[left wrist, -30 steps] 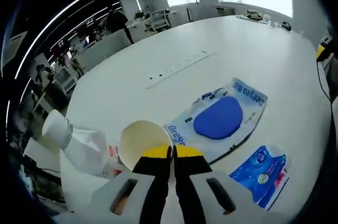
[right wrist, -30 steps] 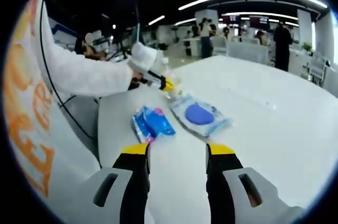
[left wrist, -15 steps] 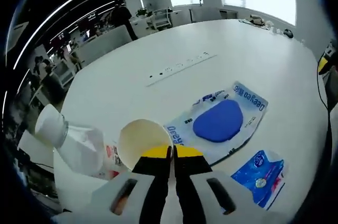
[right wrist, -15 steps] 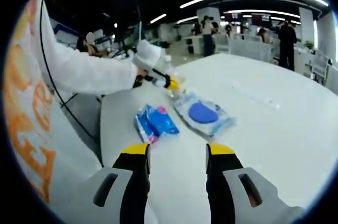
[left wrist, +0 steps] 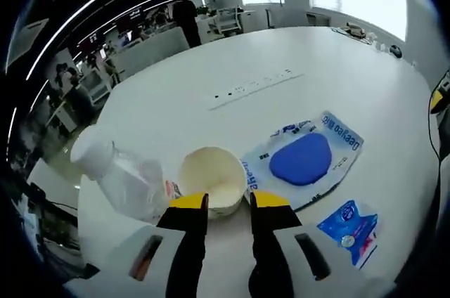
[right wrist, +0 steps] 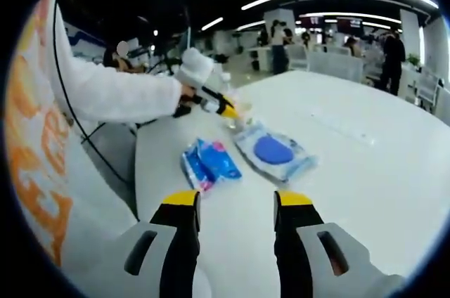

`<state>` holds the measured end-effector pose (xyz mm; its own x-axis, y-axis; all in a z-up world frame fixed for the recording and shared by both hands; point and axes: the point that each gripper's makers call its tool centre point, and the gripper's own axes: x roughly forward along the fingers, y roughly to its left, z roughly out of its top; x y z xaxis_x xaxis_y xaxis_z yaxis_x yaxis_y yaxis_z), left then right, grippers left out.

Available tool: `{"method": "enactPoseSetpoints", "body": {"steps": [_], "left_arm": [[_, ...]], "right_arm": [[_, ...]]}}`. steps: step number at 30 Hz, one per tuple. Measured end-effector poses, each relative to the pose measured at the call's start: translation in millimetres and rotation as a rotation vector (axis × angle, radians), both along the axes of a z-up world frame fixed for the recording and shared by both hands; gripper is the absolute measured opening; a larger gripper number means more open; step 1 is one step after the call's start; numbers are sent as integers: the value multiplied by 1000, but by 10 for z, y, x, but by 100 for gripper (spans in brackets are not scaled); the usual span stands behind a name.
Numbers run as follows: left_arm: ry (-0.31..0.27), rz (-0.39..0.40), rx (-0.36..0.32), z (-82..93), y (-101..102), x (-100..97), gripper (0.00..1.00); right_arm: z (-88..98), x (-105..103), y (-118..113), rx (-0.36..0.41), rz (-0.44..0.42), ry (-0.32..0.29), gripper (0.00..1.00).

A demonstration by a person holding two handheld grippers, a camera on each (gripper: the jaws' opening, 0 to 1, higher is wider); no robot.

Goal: Arrange the tabletop items into an orderly group along one side of the table until the central work area is clear of visible clutter.

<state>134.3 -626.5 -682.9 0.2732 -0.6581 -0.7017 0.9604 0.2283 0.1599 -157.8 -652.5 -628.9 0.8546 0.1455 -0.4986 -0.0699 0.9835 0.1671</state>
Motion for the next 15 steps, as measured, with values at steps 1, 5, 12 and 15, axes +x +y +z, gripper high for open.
{"method": "enactPoseSetpoints", "body": {"steps": [1,5,12,15], "left_arm": [[4,12,-7,17,24,8,28],[5,36,-32,86,101,4,32],[34,107,-86,153,250,-32,55],[62,149,-110,147,353,-66,62]], "right_arm": [[1,1,4,1,0,-2,40],[-2,1,20,4,4,-4,40],[-34,-32,15,14,-8,-3,41],[-38,-51,8,19,-13,-3,41]]}}
